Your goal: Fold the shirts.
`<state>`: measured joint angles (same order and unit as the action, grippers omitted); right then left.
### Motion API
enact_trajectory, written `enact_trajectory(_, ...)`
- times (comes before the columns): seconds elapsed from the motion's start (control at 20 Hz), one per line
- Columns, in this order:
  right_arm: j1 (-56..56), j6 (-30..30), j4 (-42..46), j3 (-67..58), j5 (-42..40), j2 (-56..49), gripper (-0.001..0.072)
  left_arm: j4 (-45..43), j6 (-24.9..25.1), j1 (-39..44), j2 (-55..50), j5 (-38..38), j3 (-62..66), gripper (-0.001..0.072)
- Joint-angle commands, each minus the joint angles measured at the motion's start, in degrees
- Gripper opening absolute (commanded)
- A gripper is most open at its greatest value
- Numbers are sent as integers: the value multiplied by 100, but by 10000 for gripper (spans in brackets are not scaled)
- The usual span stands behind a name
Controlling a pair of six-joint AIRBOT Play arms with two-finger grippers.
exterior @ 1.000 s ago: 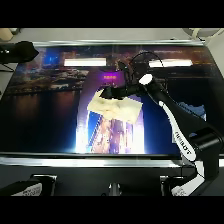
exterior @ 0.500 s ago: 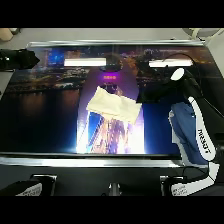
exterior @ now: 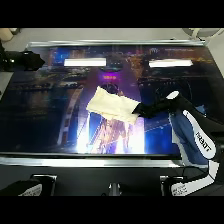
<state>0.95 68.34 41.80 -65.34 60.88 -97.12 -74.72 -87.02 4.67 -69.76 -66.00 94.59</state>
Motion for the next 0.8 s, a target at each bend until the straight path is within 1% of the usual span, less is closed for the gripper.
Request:
enact_trajectory(0.0, 114, -107, -474, 144, -476, -79, 6, 9, 4, 111, 24, 0, -2, 25)
enact_trajectory(0.05, 92, -245, -660, 118, -581, -59, 21, 9, 4, 114, 26, -2, -2, 24)
enact_trajectory(0.15, -125, -1220, -1069, -138, -450, 98, 18, 7, 7, 111, 28, -2, -4, 25)
enact_trajectory(0.2, -306, -1438, -1130, -380, -223, 247, 17, 7, 7, 111, 28, -2, -4, 25)
enact_trajectory(0.25, -505, -1467, -1088, -660, 42, 404, 17, 7, 7, 111, 24, 13, -4, 25)
enact_trajectory(0.35, -1036, -1346, -935, -1373, 662, 737, 17, 7, 7, 111, 11, 122, -4, 25)
enact_trajectory(0.5, -1937, -656, -168, -2455, 1615, 1099, 17, 9, 4, 111, 11, 348, -4, 25)
enact_trajectory(0.6, -2498, -413, 267, -2907, 2074, 1300, 17, 9, 4, 111, 11, 424, -4, 25)
enact_trajectory(0.75, -3276, -258, 450, -3200, 2605, 1576, 18, 7, 7, 111, 11, 433, -4, 25)
